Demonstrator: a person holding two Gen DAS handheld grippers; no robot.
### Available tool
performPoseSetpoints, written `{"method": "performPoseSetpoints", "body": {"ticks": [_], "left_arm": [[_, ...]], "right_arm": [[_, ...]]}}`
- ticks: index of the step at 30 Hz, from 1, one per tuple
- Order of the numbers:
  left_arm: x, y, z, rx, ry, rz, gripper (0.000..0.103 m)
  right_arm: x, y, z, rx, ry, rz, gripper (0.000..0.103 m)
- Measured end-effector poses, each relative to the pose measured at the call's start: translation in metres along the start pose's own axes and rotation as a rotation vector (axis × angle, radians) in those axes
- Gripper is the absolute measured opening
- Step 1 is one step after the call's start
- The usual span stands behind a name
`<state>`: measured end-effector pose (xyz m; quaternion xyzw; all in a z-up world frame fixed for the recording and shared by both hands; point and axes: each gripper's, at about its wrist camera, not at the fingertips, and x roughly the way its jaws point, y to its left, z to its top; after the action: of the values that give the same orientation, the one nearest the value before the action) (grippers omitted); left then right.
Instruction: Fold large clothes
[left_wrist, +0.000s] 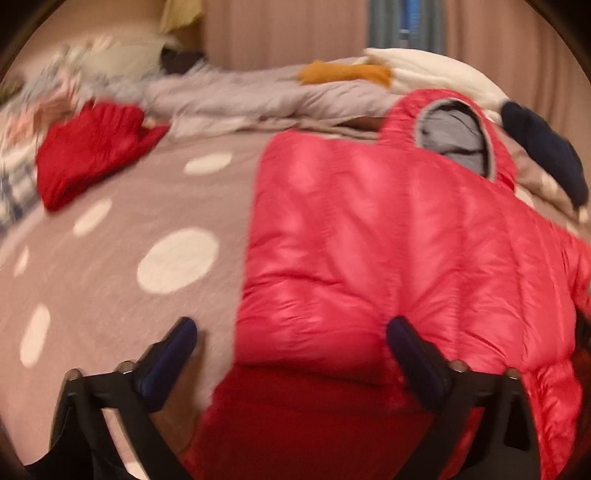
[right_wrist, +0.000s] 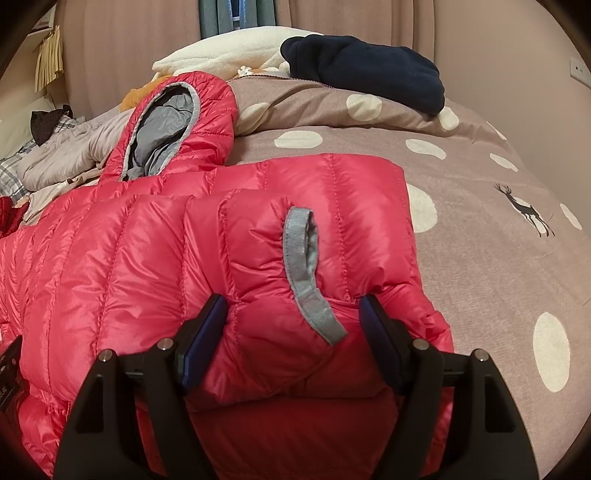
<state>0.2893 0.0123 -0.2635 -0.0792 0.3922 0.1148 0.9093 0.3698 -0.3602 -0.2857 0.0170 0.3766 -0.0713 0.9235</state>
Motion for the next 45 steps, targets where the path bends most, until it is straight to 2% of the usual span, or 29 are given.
{"method": "performPoseSetpoints", "body": {"ticks": [2, 3, 5, 7, 8, 10, 12, 13, 15, 17, 18, 20, 21, 22, 24, 30, 32, 35, 37, 40, 41, 45], "left_arm": [[-0.002, 0.018, -0.001, -0.096, 0.021, -0.086, 0.102], [-0.005, 0.025, -0.002, -0.126, 0.019, -0.102, 0.102], [-0.014, 0.031, -0.002, -0.142, 0.000, -0.109, 0.102], [-0.028, 0.032, 0.000, -0.116, -0.053, -0.106, 0.093], [-0.038, 0.031, 0.001, -0.104, -0.089, -0.097, 0.088], [-0.056, 0.032, 0.003, -0.091, -0.152, -0.083, 0.070], [-0.073, 0.037, 0.004, -0.106, -0.207, -0.051, 0.064], [-0.081, 0.040, 0.005, -0.110, -0.226, -0.009, 0.063], [-0.091, 0.048, 0.007, -0.121, -0.273, 0.071, 0.060], [-0.096, 0.058, 0.012, -0.154, -0.300, 0.110, 0.051], [-0.096, 0.065, 0.014, -0.178, -0.297, 0.122, 0.046], [-0.093, 0.081, 0.017, -0.249, -0.293, 0.186, 0.045], [-0.089, 0.092, 0.019, -0.294, -0.287, 0.253, 0.045], [-0.084, 0.100, 0.022, -0.323, -0.273, 0.290, 0.044], [-0.076, 0.111, 0.027, -0.370, -0.252, 0.317, 0.044], [-0.056, 0.146, 0.031, -0.393, -0.221, 0.381, 0.044], [-0.046, 0.160, 0.029, -0.436, -0.182, 0.385, 0.044], [-0.032, 0.171, 0.024, -0.485, -0.110, 0.369, 0.044], [-0.022, 0.174, 0.027, -0.480, -0.090, 0.367, 0.044], [-0.014, 0.169, 0.028, -0.392, -0.095, 0.454, 0.044], [-0.010, 0.170, 0.028, -0.374, -0.098, 0.463, 0.044], [0.008, 0.179, 0.032, -0.382, -0.028, 0.442, 0.044]], "right_arm": [[-0.001, 0.000, 0.000, -0.001, -0.002, -0.003, 0.074], [-0.001, 0.002, 0.000, -0.006, -0.001, -0.008, 0.074], [-0.002, 0.002, 0.001, -0.012, 0.004, -0.003, 0.077], [-0.005, 0.001, 0.003, -0.010, 0.014, 0.006, 0.077], [-0.008, 0.001, 0.003, -0.010, 0.021, 0.006, 0.077], [-0.015, 0.001, 0.004, 0.009, 0.040, 0.011, 0.079], [-0.022, -0.001, 0.007, 0.036, 0.056, 0.027, 0.081], [-0.026, -0.001, 0.010, 0.043, 0.056, 0.031, 0.081], [-0.037, 0.003, 0.019, 0.029, 0.034, 0.024, 0.081], [-0.048, 0.011, 0.032, -0.021, -0.009, 0.016, 0.084], [-0.053, 0.018, 0.040, -0.057, -0.030, 0.006, 0.085], [-0.059, 0.035, 0.058, -0.136, -0.078, -0.044, 0.088], [-0.059, 0.042, 0.066, -0.168, -0.095, -0.072, 0.090], [-0.059, 0.051, 0.075, -0.204, -0.114, -0.104, 0.092], [-0.055, 0.071, 0.097, -0.251, -0.146, -0.128, 0.096], [-0.017, 0.101, 0.158, -0.210, -0.131, -0.063, 0.098], [0.003, 0.113, 0.177, -0.183, -0.121, -0.026, 0.099], [0.035, 0.126, 0.190, -0.138, -0.069, -0.015, 0.099], [0.057, 0.131, 0.195, -0.096, -0.035, 0.003, 0.099], [0.084, 0.133, 0.199, -0.073, -0.031, -0.022, 0.099], [0.088, 0.132, 0.200, -0.068, -0.030, -0.031, 0.099], [0.115, 0.133, 0.207, -0.079, -0.026, -0.034, 0.099]]}}
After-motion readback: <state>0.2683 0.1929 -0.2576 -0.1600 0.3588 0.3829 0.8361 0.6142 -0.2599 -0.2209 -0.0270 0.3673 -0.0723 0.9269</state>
